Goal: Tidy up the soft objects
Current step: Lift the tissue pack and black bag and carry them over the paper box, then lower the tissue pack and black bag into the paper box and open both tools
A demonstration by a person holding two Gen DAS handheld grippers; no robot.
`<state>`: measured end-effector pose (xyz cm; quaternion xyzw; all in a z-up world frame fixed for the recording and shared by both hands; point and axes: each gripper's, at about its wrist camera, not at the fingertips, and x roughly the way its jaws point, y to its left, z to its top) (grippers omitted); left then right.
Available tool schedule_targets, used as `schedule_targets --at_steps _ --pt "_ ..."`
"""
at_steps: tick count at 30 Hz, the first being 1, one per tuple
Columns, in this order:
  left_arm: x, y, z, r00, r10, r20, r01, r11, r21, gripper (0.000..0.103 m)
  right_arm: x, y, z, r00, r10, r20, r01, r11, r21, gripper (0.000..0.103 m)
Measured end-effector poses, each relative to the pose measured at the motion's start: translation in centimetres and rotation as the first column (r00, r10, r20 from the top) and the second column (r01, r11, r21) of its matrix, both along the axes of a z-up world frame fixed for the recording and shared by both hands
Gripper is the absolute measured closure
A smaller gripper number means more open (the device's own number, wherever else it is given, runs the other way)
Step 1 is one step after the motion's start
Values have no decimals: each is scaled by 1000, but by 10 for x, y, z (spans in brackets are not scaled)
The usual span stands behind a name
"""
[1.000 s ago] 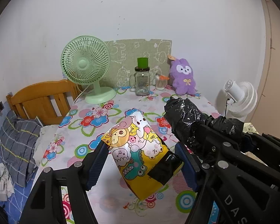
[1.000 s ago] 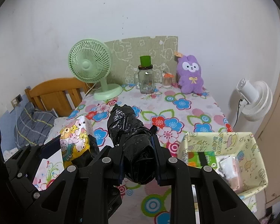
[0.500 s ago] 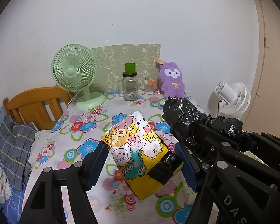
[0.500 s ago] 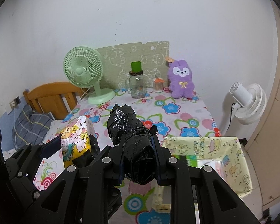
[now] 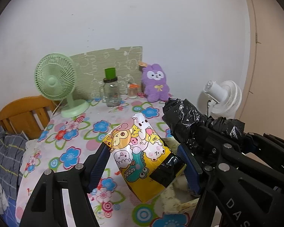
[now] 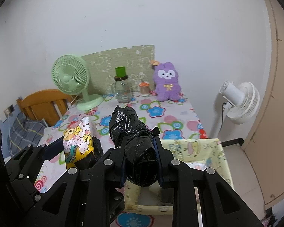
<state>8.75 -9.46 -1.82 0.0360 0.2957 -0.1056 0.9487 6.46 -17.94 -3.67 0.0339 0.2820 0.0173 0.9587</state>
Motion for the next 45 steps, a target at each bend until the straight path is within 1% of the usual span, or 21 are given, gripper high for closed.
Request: schedule_targets --at_steps 10,19,31,37,41,43,45 --pt "4 -37 -8 998 -57 -17 57 998 -8 29 0 -31 -6 998 -60 -15 60 998 -6 76" --pt "12 -59 -20 995 -87 -45 87 996 -7 29 5 -55 -18 995 -92 -41 92 996 -5 76" --pt "28 -85 -44 987 -122 -105 125 992 23 27 19 -82 -41 988 -123 -98 125 992 16 76" --pt "35 -94 -57 978 -147 -148 154 987 36 25 27 -90 -55 982 -132 -138 136 991 19 76" --pt "34 -96 -62 969 -171 -178 181 982 44 21 30 -93 -63 979 -127 -162 133 991 28 76" --pt "32 -98 -63 966 -186 -180 200 978 62 15 31 -94 -67 977 -126 -172 133 991 28 76" --pt "31 -99 -65 967 -183 -179 200 976 83 13 31 -95 -71 976 -122 -183 130 991 36 76"
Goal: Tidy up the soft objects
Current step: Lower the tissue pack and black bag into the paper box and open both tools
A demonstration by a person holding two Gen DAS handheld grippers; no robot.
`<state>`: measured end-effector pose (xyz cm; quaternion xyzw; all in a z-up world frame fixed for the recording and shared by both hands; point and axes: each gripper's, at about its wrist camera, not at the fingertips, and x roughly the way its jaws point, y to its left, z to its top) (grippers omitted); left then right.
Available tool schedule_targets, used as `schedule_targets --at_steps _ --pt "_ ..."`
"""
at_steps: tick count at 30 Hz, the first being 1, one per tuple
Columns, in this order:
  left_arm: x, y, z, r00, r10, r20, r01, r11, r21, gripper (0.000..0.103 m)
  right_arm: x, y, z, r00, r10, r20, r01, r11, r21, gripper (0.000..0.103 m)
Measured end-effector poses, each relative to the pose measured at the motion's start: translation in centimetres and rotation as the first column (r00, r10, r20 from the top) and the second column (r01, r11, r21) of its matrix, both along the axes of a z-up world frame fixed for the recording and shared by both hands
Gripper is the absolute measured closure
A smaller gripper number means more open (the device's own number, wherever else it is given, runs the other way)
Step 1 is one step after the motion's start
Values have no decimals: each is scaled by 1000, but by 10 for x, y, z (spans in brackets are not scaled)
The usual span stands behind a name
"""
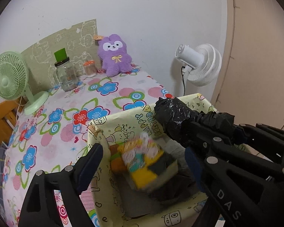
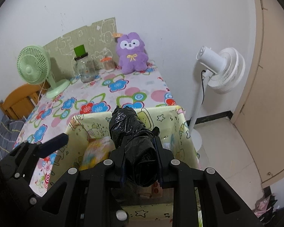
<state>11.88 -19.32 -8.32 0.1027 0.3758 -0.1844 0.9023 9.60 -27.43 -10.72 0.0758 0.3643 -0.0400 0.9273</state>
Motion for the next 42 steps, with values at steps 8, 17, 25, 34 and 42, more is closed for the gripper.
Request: schedule_targets --at_steps 8,17,25,34,42 --pt "4 0 -5 1000 6 -20 -5 1000 13 10 4 -1 -7 1000 13 -15 -13 1000 18 75" --pt "8 -1 -8 999 -2 -38 3 1000 14 8 10 -4 -12 999 18 -37 -16 999 46 58" --pt "9 0 -7 998 -4 -65 4 1000 6 6 6 -4 -9 1000 -1 -28 2 999 37 42" --pt "-2 10 3 1000 3 -27 -3 1000 -1 4 -4 4 2 1000 -22 9 22 1000 8 22" --pt "-13 27 16 999 29 15 -28 999 -16 2 -14 18 12 999 -33 43 32 999 3 17"
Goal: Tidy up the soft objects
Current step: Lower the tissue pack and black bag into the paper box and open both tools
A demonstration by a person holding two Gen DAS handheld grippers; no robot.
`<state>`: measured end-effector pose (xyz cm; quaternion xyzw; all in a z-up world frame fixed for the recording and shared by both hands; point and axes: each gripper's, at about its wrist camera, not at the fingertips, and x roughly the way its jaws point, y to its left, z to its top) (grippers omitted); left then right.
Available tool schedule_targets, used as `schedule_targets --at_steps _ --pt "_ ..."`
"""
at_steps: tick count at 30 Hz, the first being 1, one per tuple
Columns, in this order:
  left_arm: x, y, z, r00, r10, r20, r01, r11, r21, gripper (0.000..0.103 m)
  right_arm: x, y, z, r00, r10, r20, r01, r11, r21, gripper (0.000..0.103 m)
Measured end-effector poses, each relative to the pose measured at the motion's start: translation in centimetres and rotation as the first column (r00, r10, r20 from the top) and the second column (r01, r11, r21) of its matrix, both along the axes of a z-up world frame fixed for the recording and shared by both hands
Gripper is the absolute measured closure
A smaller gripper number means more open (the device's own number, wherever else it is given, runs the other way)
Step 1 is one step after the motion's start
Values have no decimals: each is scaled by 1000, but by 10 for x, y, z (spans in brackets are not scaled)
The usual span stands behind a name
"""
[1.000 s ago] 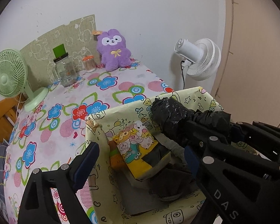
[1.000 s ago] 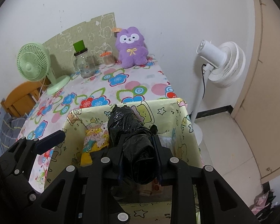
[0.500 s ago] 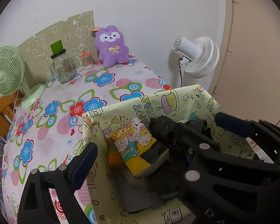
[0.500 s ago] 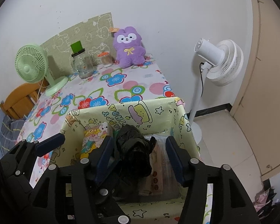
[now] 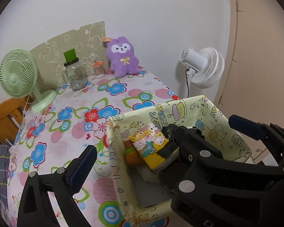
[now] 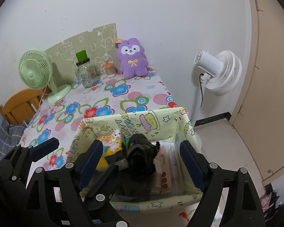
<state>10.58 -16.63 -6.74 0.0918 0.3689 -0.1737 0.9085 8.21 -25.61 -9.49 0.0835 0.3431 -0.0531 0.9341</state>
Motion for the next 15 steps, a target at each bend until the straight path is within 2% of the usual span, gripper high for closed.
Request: schedule_targets --at_steps 15 --pt "-16 43 20 997 62 55 -60 998 -34 0 -12 42 21 998 33 45 -32 999 -12 16"
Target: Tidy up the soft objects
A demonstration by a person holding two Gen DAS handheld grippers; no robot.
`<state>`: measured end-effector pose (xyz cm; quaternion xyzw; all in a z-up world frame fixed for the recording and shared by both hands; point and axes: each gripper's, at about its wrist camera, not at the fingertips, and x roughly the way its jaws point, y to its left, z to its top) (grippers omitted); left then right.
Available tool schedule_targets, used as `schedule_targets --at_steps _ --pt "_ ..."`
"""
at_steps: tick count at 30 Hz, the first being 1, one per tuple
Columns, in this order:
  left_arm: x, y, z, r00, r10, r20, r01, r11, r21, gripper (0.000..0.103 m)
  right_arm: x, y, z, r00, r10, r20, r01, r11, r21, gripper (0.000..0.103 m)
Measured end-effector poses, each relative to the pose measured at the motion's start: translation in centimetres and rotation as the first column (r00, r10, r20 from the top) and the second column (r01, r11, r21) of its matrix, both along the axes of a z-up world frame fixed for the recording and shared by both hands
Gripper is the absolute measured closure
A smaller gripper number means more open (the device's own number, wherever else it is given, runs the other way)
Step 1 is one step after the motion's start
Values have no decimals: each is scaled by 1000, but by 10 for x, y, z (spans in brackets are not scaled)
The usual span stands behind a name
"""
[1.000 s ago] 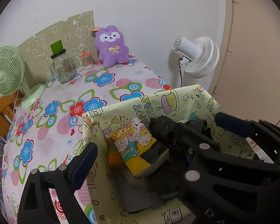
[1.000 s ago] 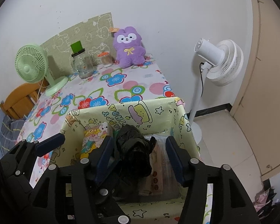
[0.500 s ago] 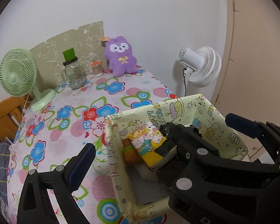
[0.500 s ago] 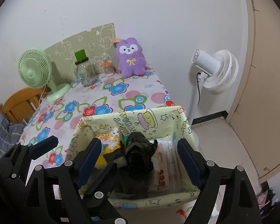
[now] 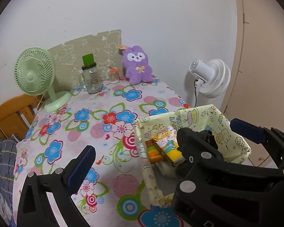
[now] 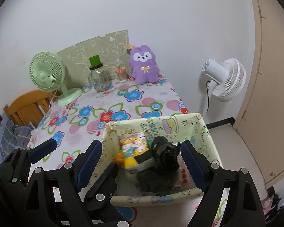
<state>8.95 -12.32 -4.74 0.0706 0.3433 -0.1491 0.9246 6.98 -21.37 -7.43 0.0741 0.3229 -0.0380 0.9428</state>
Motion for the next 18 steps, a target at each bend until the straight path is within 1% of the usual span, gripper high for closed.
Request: schedule_targets --at_steps 3,5,8,18 --pt "-4 9 4 1000 15 11 -15 1000 -10 0 -2 9 4 1000 10 8 -10 1000 -6 15" --pt "-7 17 7 999 27 21 -26 1000 -16 0 -4 16 8 1000 17 18 -16 1000 -13 12" --pt "-11 29 12 998 45 36 -44 999 -24 0 -9 25 13 999 25 38 -24 999 -23 10" --pt "-27 70 30 990 114 87 -109 992 -61 0 -24 57 33 994 52 94 -49 998 -35 7"
